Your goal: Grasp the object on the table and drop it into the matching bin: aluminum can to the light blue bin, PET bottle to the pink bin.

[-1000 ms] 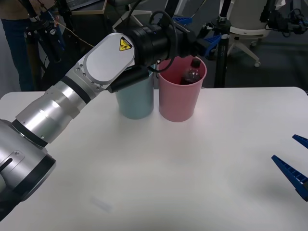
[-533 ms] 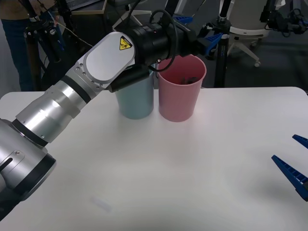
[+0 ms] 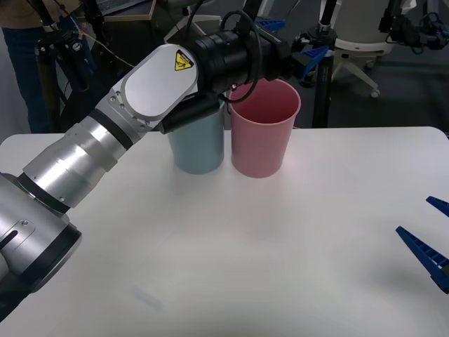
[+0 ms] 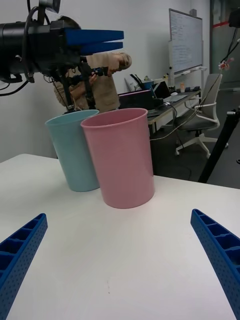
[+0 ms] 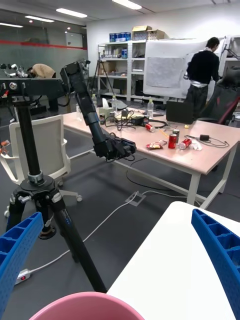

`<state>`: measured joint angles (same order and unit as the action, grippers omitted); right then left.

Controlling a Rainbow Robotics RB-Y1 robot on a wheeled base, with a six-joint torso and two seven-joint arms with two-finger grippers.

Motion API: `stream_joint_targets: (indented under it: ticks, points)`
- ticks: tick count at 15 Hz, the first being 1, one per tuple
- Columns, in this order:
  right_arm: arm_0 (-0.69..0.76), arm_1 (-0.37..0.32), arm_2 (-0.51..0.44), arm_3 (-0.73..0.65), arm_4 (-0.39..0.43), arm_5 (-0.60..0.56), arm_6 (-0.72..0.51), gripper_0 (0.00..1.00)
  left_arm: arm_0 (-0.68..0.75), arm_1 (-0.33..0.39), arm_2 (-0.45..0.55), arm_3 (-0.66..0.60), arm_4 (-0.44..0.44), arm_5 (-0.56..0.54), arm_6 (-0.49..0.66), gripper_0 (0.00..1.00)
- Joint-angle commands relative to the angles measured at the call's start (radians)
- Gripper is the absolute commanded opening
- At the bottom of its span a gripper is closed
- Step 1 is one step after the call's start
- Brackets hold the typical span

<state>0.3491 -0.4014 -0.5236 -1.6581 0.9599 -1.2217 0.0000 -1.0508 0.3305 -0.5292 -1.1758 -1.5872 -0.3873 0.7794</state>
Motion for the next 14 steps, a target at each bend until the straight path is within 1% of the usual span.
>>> stream_joint_targets:
  ticks: [1,2,4,9,11,13,14]
  points:
    - [0.000,0.000,0.000,0.000,0.000,0.000,0.000,1.00,0.000,0.041,-0.035,-0.028,0.073,-0.001,-0.019,1.00]
    - [0.000,0.000,0.000,0.000,0.000,0.000,0.000,1.00,-0.002,0.068,-0.057,-0.045,0.125,-0.001,-0.031,1.00]
    - [0.000,0.000,0.000,0.000,0.000,0.000,0.000,1.00,-0.002,0.131,-0.114,-0.082,0.312,-0.001,-0.163,1.00]
    - [0.000,0.000,0.000,0.000,0.000,0.000,0.000,1.00,0.000,0.297,-0.213,-0.183,0.665,-0.004,-0.397,1.00]
    - [0.000,0.000,0.000,0.000,0.000,0.000,0.000,1.00,0.000,0.334,-0.216,-0.188,0.728,-0.053,-0.451,1.00]
    - [0.000,0.000,0.000,0.000,0.000,0.000,0.000,1.00,0.000,0.384,-0.216,-0.188,0.780,-0.124,-0.465,1.00]
    - [0.000,0.000,0.000,0.000,0.000,0.000,0.000,1.00,0.006,0.407,-0.216,-0.197,0.800,-0.136,-0.473,1.00]
